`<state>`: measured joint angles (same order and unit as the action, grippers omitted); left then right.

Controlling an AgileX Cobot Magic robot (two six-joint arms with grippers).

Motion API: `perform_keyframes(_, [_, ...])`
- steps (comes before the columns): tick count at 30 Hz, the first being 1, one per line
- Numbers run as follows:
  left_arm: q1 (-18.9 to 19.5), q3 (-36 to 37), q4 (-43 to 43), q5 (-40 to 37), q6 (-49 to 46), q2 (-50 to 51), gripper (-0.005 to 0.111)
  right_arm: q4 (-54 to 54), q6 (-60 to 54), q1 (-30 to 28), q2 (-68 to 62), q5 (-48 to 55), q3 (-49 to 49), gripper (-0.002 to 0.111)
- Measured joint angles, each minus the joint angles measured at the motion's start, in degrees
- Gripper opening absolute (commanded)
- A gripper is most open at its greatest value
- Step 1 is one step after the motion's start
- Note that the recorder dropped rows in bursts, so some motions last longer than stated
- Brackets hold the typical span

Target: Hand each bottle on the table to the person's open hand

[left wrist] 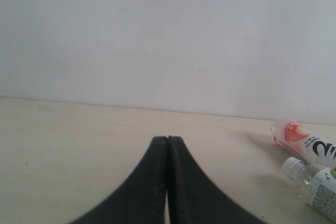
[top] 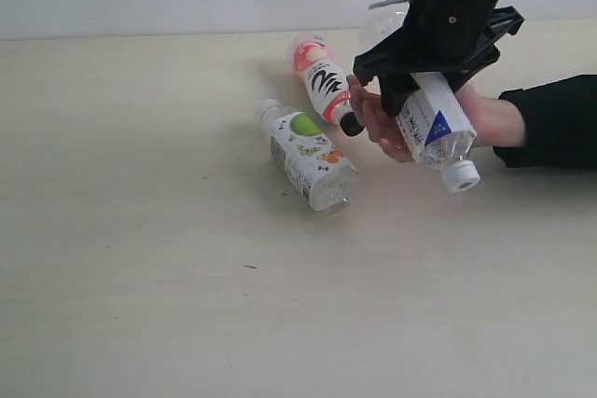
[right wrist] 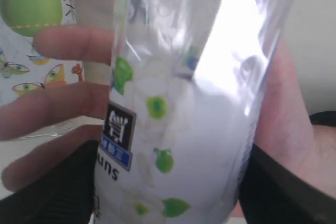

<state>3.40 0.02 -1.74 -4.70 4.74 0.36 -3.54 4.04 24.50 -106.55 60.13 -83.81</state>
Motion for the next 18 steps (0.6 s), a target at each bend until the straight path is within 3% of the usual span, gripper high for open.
perform_keyframes(3, [0.0, 0.0, 0.0, 0.0, 0.0, 0.0, 0.0, -0.54, 0.15, 0.0, -1.54, -0.04, 0.0, 0.0])
perform_keyframes(5, [0.0, 0.0, 0.0, 0.0, 0.0, 0.0, 0.0, -0.63, 0.6, 0.0, -2.75, -0.28, 0.0, 0.01])
perform_keyframes(10, [0.0, 0.0, 0.0, 0.0, 0.0, 0.0, 0.0, -0.76, 2.02, 0.0, -3.22, -1.47, 0.0, 0.063])
perform_keyframes(13, [0.0, 0.0, 0.0, 0.0, 0.0, 0.0, 0.0, -0.76, 2.27, 0.0, -3.22, -1.47, 0.0, 0.087])
perform_keyframes(18, [0.0, 0.0, 0.0, 0.0, 0.0, 0.0, 0.0, -0.76, 2.61, 0.0, -1.64, -1.93, 0.0, 0.092])
